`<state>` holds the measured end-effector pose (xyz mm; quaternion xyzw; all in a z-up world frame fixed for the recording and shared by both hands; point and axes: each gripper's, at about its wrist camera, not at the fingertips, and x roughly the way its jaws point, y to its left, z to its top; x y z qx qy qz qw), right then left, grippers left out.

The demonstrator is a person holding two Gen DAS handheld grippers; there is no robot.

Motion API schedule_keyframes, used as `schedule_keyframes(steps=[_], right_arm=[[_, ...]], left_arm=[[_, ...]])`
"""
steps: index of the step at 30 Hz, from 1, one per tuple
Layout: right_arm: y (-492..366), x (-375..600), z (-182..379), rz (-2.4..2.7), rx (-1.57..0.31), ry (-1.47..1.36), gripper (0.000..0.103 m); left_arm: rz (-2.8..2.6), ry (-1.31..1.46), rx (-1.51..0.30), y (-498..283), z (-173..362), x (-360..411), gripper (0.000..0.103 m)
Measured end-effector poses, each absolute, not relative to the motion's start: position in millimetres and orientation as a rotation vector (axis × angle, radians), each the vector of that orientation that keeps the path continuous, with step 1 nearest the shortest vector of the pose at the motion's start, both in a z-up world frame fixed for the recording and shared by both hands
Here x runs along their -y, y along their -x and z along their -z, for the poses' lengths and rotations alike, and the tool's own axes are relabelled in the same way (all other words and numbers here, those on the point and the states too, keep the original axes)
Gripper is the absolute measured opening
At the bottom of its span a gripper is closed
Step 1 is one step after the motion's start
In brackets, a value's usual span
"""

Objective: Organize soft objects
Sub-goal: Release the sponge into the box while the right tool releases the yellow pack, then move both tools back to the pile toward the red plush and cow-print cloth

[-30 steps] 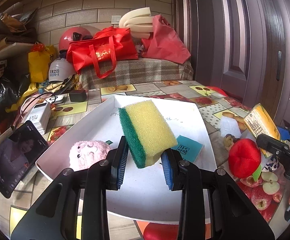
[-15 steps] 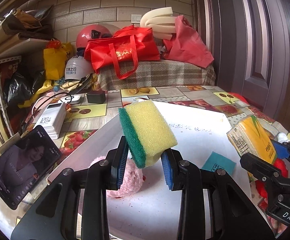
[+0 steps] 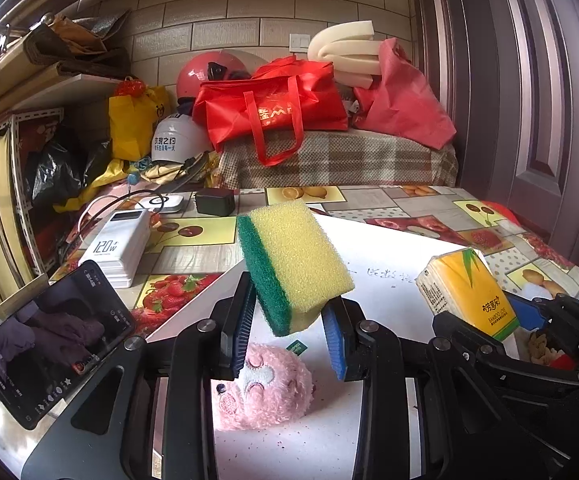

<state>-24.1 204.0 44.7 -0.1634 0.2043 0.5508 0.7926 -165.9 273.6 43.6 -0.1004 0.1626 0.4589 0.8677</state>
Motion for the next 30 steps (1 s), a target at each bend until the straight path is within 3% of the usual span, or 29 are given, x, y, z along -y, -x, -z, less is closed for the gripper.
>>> schedule_keyframes(steps=[5, 8, 9, 10, 12, 15, 30], right_arm=[[30.3, -206.0, -44.9, -1.174, -0.419, 0.381, 0.051], [35.7, -206.9, -45.7, -1.162, -0.388, 0.403, 0.052], [36.2, -207.3, -46.0, -1.160, -0.383, 0.408, 0.058], [36.4, -207.4, -46.1, -1.156, -0.380, 0.409, 0.077], [35.6, -206.4, -46.9, -1.152, -0.377, 0.401, 0.092], [34.6, -203.5, -48.5, -1.144, -0.365, 0.383, 0.103], [39.2, -194.2, -53.4, -1.144, -0.307, 0.344, 0.103]], left_arm=[[-0.968, 0.205, -0.348, 163.1, -43.7, -275.5, 0.033], [-0.989, 0.215, -0.346, 164.6, -43.5, -277.1, 0.039], [-0.996, 0.214, -0.344, 165.0, -43.4, -276.9, 0.049], [-1.004, 0.210, -0.337, 165.7, -43.8, -275.6, 0.070], [-1.013, 0.196, -0.318, 167.2, -44.8, -271.6, 0.103], [-1.032, 0.171, -0.299, 168.5, -45.9, -267.7, 0.103], [-1.061, 0.177, -0.255, 174.7, -47.7, -262.8, 0.103]])
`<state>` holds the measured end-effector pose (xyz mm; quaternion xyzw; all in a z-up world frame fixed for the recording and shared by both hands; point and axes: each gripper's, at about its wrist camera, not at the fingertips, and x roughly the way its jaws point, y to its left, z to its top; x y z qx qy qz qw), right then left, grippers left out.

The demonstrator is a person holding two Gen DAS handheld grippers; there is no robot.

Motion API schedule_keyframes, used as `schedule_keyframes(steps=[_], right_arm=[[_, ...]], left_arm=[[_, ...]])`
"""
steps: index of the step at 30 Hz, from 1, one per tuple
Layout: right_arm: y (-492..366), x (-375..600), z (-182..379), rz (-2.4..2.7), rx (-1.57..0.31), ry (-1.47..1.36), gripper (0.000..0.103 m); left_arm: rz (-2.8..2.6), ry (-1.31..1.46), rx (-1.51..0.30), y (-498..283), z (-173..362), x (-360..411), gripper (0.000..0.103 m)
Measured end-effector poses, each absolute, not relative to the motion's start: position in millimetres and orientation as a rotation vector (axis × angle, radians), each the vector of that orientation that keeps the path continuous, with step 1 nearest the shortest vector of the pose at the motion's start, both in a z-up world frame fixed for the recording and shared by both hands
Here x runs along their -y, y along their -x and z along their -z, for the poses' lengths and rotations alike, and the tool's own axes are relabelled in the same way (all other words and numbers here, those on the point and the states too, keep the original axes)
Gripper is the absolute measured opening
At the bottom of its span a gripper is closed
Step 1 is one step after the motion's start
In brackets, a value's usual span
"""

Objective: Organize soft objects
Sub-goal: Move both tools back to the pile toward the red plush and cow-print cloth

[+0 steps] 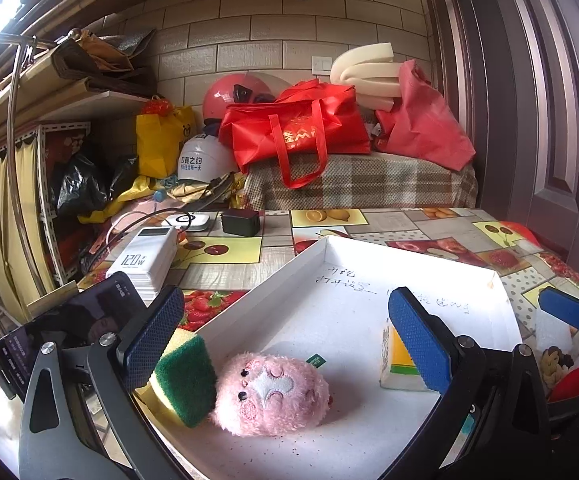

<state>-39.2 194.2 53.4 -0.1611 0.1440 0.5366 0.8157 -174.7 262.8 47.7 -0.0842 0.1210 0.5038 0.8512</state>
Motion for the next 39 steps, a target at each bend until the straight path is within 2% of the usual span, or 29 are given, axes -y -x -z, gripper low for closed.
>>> schedule_keyframes(steps=[16, 39], right_arm=[[52.2, -165.2, -57.2, -1.072, -0.236, 0.315, 0.103], [48.3, -74.9, -57.5, -1.202, -0.258, 0.278, 0.103]], left_arm=[[-1.062, 0.202, -0.229, 185.3, -48.4, -244.8, 0.103], [-0.890, 0.197, -0.234, 180.0, -48.8, -182.0, 0.103]])
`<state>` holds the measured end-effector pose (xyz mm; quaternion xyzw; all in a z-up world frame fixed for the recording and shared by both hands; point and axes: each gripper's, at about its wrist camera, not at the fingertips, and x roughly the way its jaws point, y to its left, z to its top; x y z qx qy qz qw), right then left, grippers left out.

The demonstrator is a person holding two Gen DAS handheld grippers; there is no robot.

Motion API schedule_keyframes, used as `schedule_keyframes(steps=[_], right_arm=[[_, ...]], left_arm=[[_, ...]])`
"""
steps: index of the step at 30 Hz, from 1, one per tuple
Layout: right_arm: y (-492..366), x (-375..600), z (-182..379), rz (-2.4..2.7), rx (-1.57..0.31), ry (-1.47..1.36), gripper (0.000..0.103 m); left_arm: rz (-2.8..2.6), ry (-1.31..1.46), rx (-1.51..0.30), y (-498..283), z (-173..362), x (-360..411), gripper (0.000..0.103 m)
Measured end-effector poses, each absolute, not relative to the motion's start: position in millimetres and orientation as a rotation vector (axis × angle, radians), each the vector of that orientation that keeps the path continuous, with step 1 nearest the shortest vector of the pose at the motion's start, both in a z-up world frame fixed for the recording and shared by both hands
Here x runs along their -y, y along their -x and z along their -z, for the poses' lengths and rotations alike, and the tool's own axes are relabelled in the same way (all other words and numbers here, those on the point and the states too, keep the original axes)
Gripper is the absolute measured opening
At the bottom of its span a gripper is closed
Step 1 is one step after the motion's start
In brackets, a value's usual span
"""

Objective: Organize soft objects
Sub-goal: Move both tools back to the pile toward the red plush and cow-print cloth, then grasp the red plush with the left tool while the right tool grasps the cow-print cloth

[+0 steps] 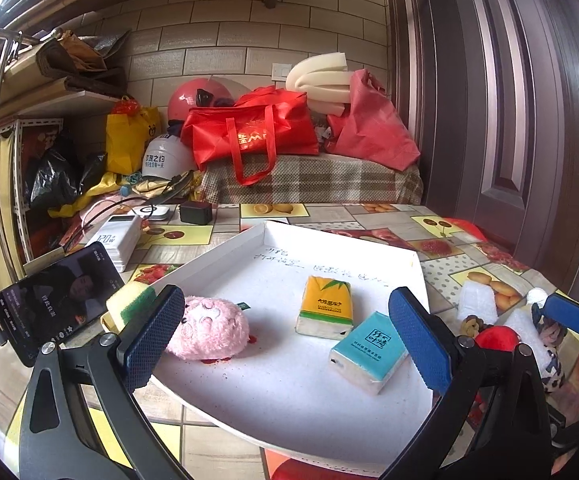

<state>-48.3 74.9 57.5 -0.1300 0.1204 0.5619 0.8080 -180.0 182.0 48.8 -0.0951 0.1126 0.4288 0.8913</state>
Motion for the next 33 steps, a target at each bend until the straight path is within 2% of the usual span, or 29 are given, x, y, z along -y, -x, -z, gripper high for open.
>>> schedule_keyframes(steps=[8, 18, 20, 21, 23, 27, 30, 32, 33], right_arm=[[-17.0, 13.1, -68.6, -1.071, -0.273, 0.158, 0.103], [-85.2, 28.6, -28.7, -1.189, -0.707, 0.318, 0.103], [-85.9, 22.6, -19.9, -1.216, -0.774, 0.337, 0.099], [-84.9, 20.7, -18.0, -1.230, -0.790, 0.346, 0.093], [-80.6, 15.6, -16.8, -1.256, -0.801, 0.366, 0.087], [-72.8, 5.4, -20.7, -1.279, -0.775, 0.405, 0.086], [-68.5, -10.3, -23.4, -1.275, -0.740, 0.454, 0.086], [-68.7, -24.4, -18.3, -1.270, -0.751, 0.502, 0.087], [-71.2, -29.8, -15.2, -1.264, -0.759, 0.507, 0.086]], left_arm=[[-0.634, 0.103, -0.329, 141.2, -48.2, -127.6, 0.103], [-0.496, 0.125, -0.518, 91.8, -38.3, -110.4, 0.103], [-0.493, 0.152, -0.546, 86.0, -34.9, -114.7, 0.103], [-0.486, 0.174, -0.549, 84.6, -33.3, -117.5, 0.103], [-0.470, 0.209, -0.548, 81.6, -32.0, -120.9, 0.103], [-0.458, 0.202, -0.577, 71.3, -30.2, -118.5, 0.102], [-0.466, 0.179, -0.600, 62.9, -29.1, -116.2, 0.098], [-0.468, 0.175, -0.628, 55.2, -26.6, -117.2, 0.089], [-0.471, 0.174, -0.646, 51.5, -24.7, -118.1, 0.075]])
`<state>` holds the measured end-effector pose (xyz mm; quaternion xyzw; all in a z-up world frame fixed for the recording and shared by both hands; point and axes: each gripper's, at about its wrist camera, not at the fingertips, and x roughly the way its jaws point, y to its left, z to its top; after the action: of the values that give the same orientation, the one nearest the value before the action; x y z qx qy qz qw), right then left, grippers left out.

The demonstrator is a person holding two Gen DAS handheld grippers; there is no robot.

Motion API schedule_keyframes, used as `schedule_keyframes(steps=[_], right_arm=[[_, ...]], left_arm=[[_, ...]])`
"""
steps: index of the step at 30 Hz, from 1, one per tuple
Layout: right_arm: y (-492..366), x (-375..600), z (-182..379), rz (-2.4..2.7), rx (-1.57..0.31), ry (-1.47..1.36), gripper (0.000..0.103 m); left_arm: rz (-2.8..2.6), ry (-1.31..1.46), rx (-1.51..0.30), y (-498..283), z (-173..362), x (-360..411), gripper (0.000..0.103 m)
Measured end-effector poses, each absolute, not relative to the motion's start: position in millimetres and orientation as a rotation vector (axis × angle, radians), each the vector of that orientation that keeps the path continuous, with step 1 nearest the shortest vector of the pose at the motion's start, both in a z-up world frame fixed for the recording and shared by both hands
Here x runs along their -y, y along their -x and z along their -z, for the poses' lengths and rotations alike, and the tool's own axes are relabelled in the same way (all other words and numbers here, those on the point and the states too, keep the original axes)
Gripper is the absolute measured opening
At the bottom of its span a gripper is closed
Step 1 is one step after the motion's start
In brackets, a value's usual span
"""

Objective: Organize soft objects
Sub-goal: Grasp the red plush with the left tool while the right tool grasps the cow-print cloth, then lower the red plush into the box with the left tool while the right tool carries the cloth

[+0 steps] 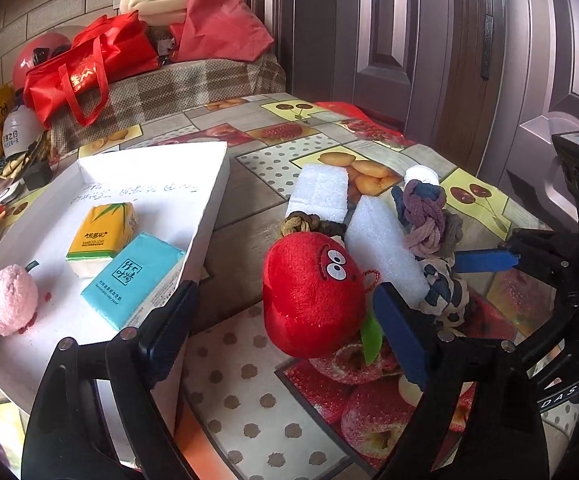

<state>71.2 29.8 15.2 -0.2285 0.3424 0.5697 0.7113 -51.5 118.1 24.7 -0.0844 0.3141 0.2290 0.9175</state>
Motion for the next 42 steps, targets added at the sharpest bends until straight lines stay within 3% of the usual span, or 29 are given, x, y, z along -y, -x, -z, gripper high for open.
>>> schedule_keyframes(steps=[1, 3, 5, 16, 21, 42], right_arm=[[-73.2, -33.5, -12.7, -1.262, -0.772, 0.507, 0.067], [-74.7, -34.1, -11.4, -1.269, -0.784, 0.503, 0.035], [-73.3, -25.8, -17.2, -1.287, -0.751, 0.472, 0.031], [-58.8, 37.7, -63.4, -1.195, -0.352, 0.197, 0.030], [-71.3, 40.3, -67.3, -1.058, -0.338, 0.093, 0.030], [-31.9, -6.1, -61.0, -1.146, -0.349, 0.180, 0.030]], left_arm=[[-0.468, 0.173, -0.662, 48.5, -22.9, -118.5, 0.059], [-0.457, 0.174, -0.673, 47.2, -21.0, -118.2, 0.042], [-0.446, 0.182, -0.645, 51.8, -23.5, -118.1, 0.042], [-0.441, 0.179, -0.369, 97.2, -49.2, -108.5, 0.042], [-0.495, 0.045, -0.302, 118.1, -56.8, -100.0, 0.042], [-0.611, 0.114, -0.281, 172.4, -51.5, -135.6, 0.042]])
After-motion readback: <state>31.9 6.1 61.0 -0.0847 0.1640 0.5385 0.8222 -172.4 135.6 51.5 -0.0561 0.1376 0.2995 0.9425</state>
